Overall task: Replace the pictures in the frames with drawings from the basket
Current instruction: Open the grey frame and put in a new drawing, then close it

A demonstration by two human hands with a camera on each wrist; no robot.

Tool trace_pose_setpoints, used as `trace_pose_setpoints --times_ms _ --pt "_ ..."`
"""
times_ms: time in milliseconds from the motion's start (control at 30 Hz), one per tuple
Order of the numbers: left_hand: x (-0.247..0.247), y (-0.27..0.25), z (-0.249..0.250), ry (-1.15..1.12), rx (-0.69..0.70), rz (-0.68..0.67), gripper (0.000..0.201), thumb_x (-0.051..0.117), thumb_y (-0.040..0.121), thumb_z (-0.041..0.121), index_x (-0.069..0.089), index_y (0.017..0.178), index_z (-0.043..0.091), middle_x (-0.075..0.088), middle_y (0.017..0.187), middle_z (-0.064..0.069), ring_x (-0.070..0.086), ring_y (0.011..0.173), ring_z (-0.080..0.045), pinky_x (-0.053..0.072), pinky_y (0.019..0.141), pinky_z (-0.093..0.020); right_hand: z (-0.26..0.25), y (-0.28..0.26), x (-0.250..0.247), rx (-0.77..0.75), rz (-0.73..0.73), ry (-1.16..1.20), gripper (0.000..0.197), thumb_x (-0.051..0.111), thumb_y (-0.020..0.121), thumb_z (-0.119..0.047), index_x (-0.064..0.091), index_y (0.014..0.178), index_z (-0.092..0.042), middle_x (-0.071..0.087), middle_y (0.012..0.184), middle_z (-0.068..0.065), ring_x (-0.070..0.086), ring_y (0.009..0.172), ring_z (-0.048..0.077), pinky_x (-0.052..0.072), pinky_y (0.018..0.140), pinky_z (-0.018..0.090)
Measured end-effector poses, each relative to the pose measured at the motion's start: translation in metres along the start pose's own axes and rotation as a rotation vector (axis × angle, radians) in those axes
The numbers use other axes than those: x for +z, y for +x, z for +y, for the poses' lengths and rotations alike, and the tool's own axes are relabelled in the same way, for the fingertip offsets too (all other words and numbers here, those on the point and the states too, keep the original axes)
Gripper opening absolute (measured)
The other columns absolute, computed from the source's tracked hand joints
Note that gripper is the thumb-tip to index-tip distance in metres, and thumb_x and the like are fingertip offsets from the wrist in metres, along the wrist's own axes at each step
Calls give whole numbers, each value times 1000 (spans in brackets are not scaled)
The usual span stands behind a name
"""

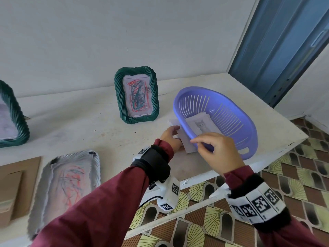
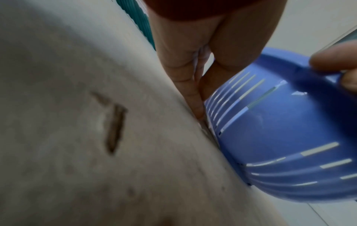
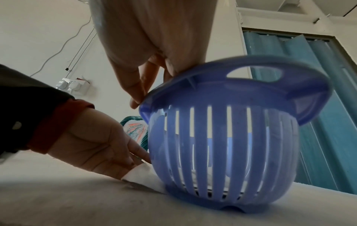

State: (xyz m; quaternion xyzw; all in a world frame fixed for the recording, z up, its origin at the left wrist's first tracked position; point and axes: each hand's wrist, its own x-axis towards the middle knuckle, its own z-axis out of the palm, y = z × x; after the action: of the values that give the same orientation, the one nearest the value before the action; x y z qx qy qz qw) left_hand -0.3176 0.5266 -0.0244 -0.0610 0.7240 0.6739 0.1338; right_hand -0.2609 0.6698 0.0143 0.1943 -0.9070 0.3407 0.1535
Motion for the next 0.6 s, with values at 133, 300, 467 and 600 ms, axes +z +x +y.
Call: trace_pose_setpoints --times_ms 133,300,467,600 --pt "-7 1 1 167 63 102 53 41 84 -9 38 134 9 40 135 -15 54 104 -29 48 88 -39 0 0 -2 30 -41 3 25 59 81 2 73 89 -16 69 88 1 60 81 10 44 72 9" --pt "-21 6 15 194 329 228 43 45 92 10 40 135 15 44 136 -9 48 118 -22 37 93 -23 -12 8 -23 131 -114 142 24 62 82 -4 72 89 -25 69 94 -1 59 85 4 46 76 10" --pt "-34 16 26 279 394 89 47 58 89 21 44 134 21 34 147 -3 30 136 -15 27 112 -37 -36 48 -71 198 -170 325 23 59 87 -8 70 86 -27 72 91 -3 64 81 8 50 79 21" --pt "-44 25 30 381 394 22 54 68 81 27 48 132 24 36 147 -2 31 136 -12 30 110 -34 -37 100 -88 234 -208 296 21 55 89 -6 67 86 -23 67 87 -4 60 75 6 49 68 13"
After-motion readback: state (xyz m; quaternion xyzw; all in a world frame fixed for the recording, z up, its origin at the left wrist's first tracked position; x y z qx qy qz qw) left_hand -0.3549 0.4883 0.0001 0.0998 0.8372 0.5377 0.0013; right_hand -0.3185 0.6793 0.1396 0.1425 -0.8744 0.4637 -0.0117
